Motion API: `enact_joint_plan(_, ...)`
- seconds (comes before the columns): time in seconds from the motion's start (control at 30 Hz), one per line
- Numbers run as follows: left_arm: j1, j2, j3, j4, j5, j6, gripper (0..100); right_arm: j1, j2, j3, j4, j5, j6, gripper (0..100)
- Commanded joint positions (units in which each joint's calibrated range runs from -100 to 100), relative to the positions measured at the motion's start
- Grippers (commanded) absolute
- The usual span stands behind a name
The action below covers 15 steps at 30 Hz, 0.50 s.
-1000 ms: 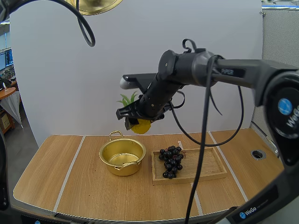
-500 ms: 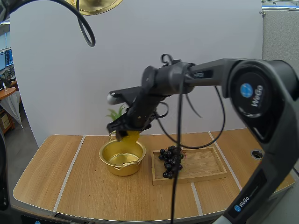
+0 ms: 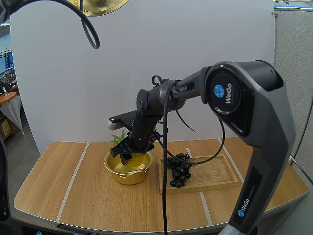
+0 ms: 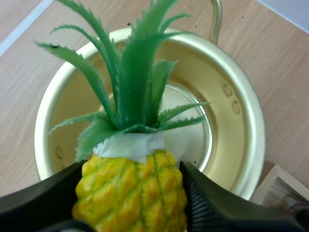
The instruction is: Open the pot, put the pineapple inside, and close it
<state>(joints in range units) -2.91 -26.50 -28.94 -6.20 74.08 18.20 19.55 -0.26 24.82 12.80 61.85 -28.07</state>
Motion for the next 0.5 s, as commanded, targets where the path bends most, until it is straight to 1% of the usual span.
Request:
enact_joint_plan(0.0,-0.16,-0.3,-0.5,0.5,-1.9,-0.6,0,0.2,2.7,-0.5,-0.7,-4.4,0.1,0)
enact_joint_plan(0.27,-0.16,-0.3,-0.5,0.5,-1.9,-0.6,0,0.2,6.4,-0.5,-1.0,-7.8,0.1,0)
enact_joint_plan(0.47,-0.16,-0.3,-0.5,0.5,-1.9,-0.6,0,0.2,8.5,-0.5,-1.0,-7.5,0.1,0)
